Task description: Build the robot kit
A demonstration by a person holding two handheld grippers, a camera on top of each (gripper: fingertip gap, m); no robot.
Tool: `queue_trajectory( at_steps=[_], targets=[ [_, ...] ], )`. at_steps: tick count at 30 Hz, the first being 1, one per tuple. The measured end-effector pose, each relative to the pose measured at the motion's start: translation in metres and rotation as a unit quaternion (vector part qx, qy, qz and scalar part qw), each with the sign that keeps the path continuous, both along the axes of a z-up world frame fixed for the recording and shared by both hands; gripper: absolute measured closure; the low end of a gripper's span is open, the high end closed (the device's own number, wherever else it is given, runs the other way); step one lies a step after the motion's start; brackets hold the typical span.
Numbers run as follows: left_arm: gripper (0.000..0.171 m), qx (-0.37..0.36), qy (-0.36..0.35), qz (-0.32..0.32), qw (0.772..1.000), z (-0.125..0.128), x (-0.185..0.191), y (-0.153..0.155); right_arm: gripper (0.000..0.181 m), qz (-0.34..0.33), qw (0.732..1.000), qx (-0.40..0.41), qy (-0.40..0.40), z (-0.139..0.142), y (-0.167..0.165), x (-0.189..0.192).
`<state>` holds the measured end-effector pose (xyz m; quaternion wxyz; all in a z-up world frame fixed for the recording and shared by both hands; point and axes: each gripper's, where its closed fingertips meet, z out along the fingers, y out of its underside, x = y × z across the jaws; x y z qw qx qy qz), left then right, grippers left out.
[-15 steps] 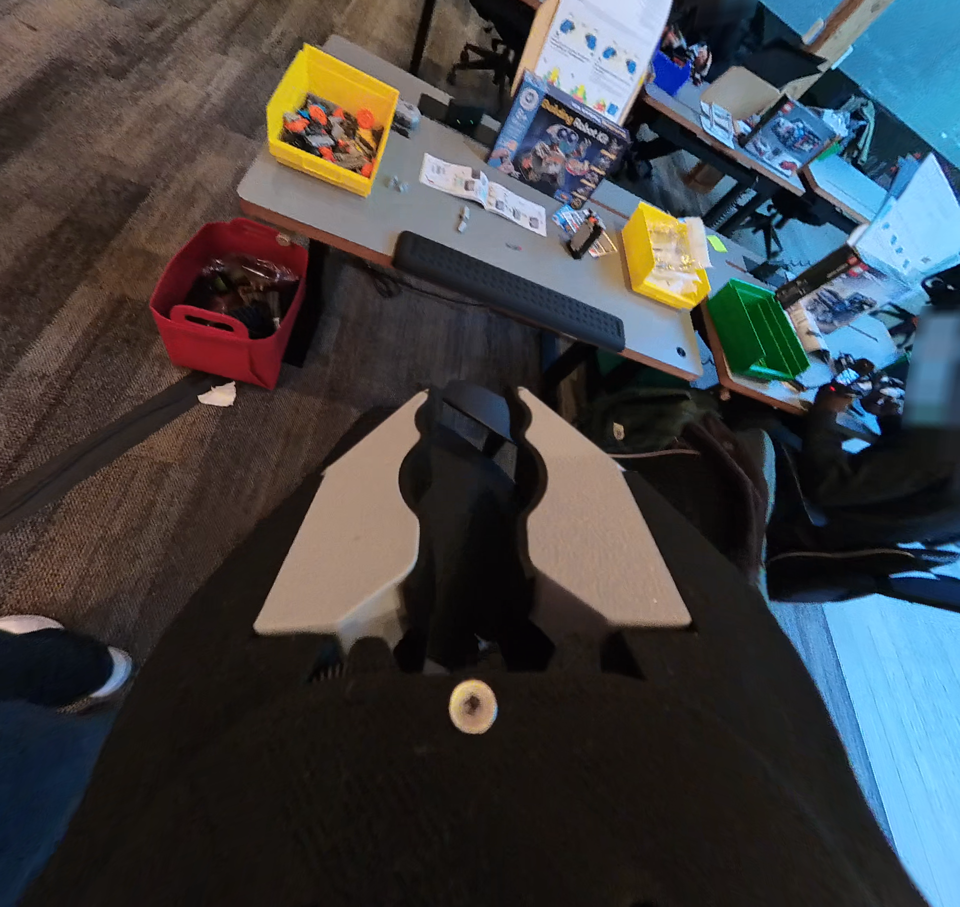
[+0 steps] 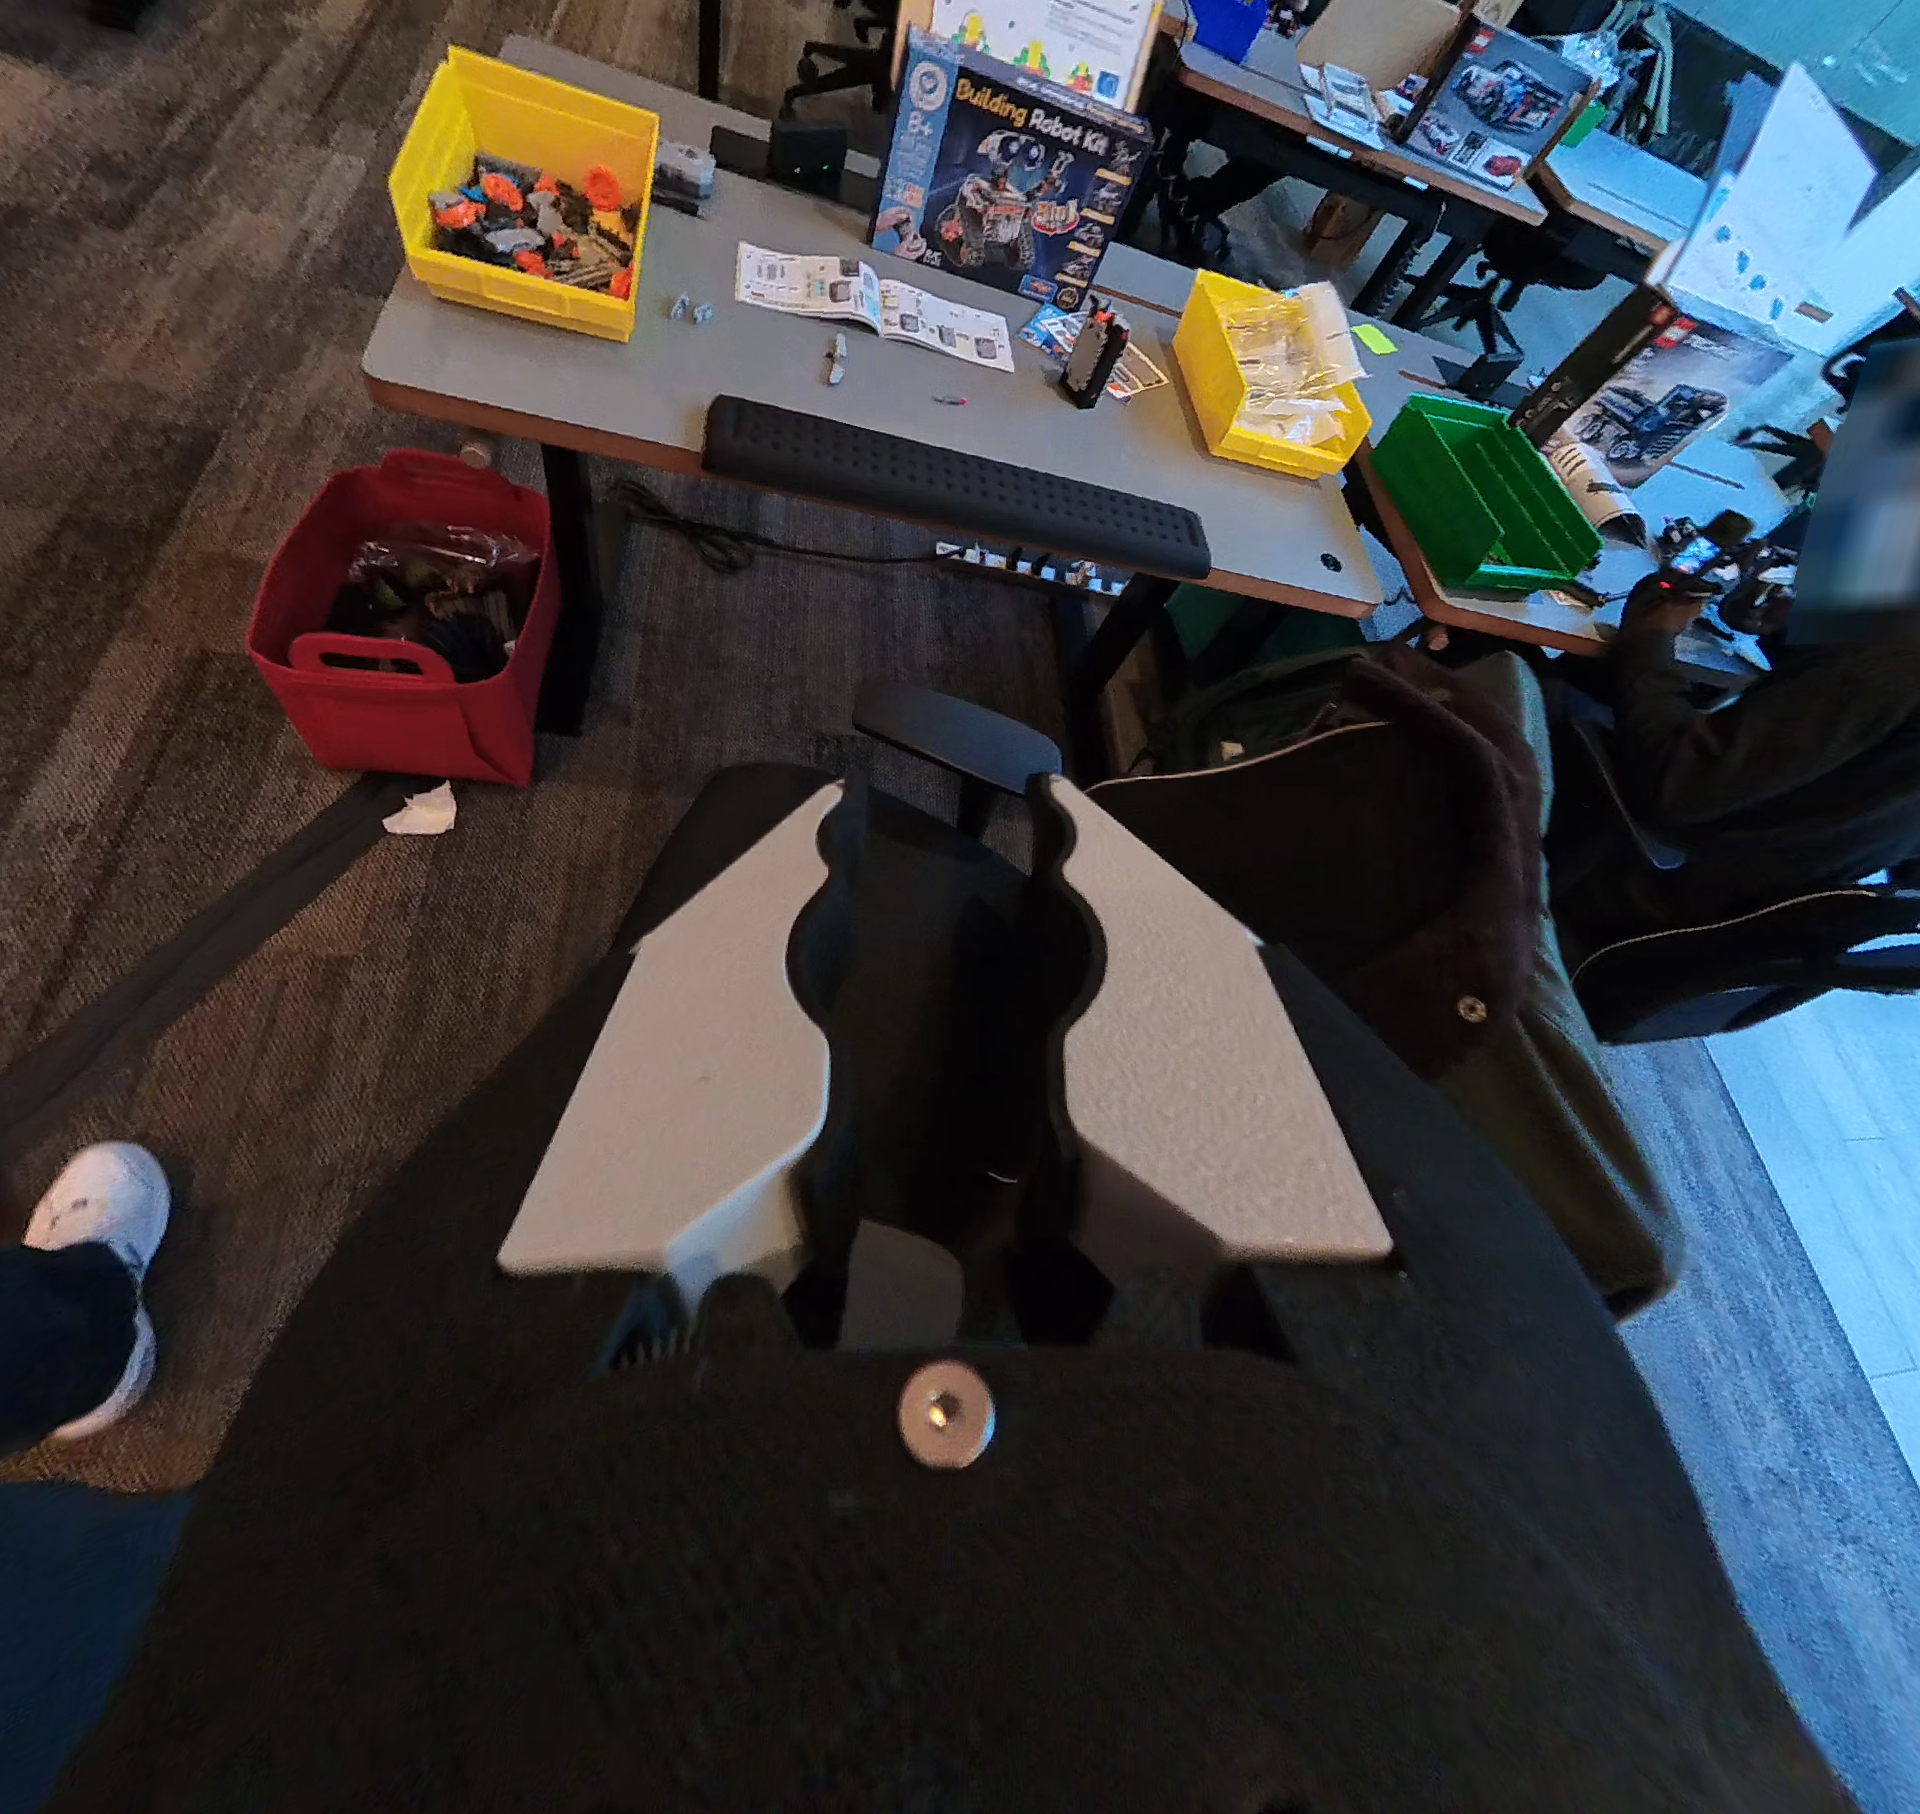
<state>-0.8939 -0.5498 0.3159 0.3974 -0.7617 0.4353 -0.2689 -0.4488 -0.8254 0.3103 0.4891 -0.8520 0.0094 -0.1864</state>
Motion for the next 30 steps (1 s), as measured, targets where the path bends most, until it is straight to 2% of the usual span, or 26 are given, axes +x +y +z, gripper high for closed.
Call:
queue_trajectory(
  at_steps=[4, 7, 11, 13, 16, 19, 24, 30],
  targets=[
    [0.117, -0.001, 0.023, 0.006, 1.0, -0.037, -0.031, 0.039, 0.15, 0.01, 0.999, -0.028, -0.025, -0.019, 0.043, -0.023],
    [0.118, 0.027, 0.072, 0.004, 0.997, -0.069, -0.063, 0.08, 0.15, 0.007, 0.999, -0.018, -0.035, -0.03, 0.083, -0.045],
    [0.12, 0.035, 0.089, -0.035, 0.995, -0.102, -0.087, 0.126, 0.15, -0.047, 0.998, 0.0, -0.049, -0.059, 0.117, -0.056],
    [0.12, 0.031, 0.086, -0.071, 0.993, -0.119, -0.085, 0.138, 0.149, -0.086, 0.995, -0.013, -0.056, -0.083, 0.114, -0.057],
    [0.12, 0.042, 0.098, -0.14, 0.984, -0.143, -0.07, 0.144, 0.149, -0.177, 0.983, -0.037, -0.032, -0.116, 0.073, -0.068],
    [0.119, 0.069, 0.108, -0.208, 0.97, -0.159, -0.039, 0.143, 0.15, -0.274, 0.961, -0.034, -0.009, -0.125, 0.008, -0.093],
    [0.118, 0.048, 0.045, -0.299, 0.952, -0.168, 0.033, 0.106, 0.137, -0.394, 0.918, -0.046, 0.011, -0.131, -0.093, -0.137],
    [0.114, 0.029, 0.01, -0.35, 0.936, -0.171, 0.083, 0.043, 0.137, -0.451, 0.892, -0.033, 0.022, -0.145, -0.162, -0.187]
  ],
)
